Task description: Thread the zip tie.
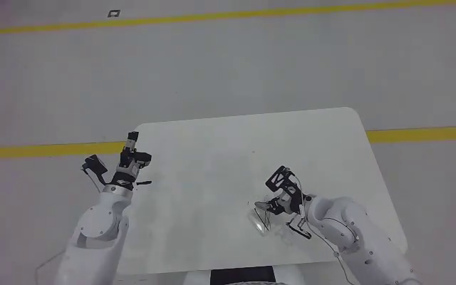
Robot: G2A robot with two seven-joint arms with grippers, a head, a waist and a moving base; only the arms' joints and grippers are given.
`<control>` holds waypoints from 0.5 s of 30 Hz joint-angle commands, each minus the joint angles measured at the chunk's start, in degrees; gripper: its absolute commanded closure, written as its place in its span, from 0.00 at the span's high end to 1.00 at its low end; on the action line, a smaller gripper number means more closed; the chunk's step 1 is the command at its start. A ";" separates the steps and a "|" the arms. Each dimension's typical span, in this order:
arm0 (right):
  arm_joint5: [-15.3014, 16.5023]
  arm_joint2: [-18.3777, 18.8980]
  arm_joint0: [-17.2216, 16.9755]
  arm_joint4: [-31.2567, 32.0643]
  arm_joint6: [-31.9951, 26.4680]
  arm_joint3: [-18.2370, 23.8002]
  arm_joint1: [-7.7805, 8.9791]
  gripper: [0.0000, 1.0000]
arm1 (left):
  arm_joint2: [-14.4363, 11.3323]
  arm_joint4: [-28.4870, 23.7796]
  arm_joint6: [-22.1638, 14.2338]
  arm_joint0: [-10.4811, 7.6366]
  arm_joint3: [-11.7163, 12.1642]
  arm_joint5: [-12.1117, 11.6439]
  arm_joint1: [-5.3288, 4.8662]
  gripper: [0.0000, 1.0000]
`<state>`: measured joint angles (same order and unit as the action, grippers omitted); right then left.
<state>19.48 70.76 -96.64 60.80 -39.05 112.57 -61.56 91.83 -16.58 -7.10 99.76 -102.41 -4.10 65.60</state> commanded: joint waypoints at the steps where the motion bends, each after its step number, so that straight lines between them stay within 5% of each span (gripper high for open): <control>1: 0.00 0.00 0.00 0.00 0.00 0.00 0.00 1.00 | 0.00 0.00 0.00 0.00 0.00 0.00 0.00 1.00; 7: 0.00 -1.27 1.01 2.11 -6.48 2.06 0.53 1.00 | 0.00 0.00 0.00 0.00 0.00 0.00 0.00 1.00; 15: -0.91 -2.74 3.83 -3.03 -20.11 5.57 0.73 1.00 | 0.00 0.00 0.00 0.00 0.00 0.00 0.00 1.00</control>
<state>18.86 68.30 -93.25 58.68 -57.74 117.81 -60.80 91.83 -16.58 -7.10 99.76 -102.41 -4.10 65.60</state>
